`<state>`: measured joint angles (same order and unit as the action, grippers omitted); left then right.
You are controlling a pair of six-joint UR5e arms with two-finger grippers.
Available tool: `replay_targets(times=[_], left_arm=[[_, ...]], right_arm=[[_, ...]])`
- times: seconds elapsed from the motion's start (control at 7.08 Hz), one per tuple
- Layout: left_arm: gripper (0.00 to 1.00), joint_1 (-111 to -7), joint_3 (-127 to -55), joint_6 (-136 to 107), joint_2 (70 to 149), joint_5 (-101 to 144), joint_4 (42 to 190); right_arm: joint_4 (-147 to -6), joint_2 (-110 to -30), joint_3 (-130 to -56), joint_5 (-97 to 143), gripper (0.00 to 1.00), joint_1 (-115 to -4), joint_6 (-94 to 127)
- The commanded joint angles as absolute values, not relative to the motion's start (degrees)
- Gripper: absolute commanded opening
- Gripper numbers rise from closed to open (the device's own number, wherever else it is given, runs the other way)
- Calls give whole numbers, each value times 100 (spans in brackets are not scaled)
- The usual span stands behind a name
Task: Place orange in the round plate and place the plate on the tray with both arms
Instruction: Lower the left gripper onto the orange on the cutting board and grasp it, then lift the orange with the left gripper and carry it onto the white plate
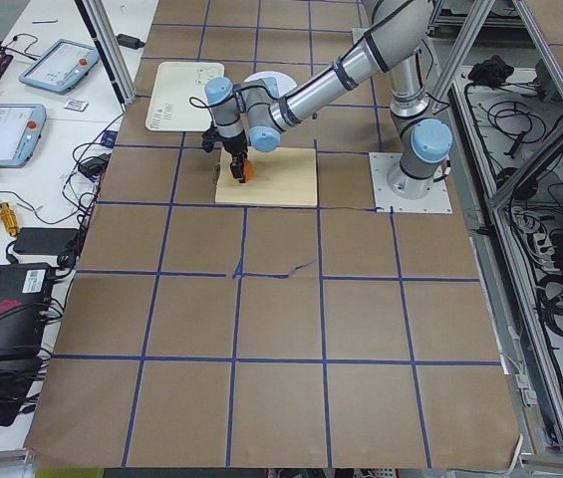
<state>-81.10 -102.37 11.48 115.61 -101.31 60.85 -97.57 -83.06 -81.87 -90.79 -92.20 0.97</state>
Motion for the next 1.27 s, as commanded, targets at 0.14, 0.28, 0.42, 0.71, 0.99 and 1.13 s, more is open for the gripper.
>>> replay_targets(times=[0.14,0.28,0.42,0.71,0.99,1.13], left_arm=[[0,-8190,-10143,1003,11357,-9507,6178],[0,-8383,-10012,793,11164,-9231,6535],[0,-8898,-9993,687,11006,-8985,6591],[0,-10083,-9975,-951,11029,-8817,6504],[0,-11114,-9993,-2227,11319,-8772,5850],[0,-11449,-10019,-2511,11503,-8310,5575]], right_arm=[[-9756,-8306,-8191,-9079,100,-9220,97],[-9756,-8306,-8191,-9079,100,-9220,97],[-9756,-8306,-8191,-9079,100,-9220,97],[-9756,-8297,-8191,-9079,100,-9228,97],[-9756,-8297,-8174,-9079,100,-9211,36],[-9756,-8279,-8156,-9097,100,-9202,0]])
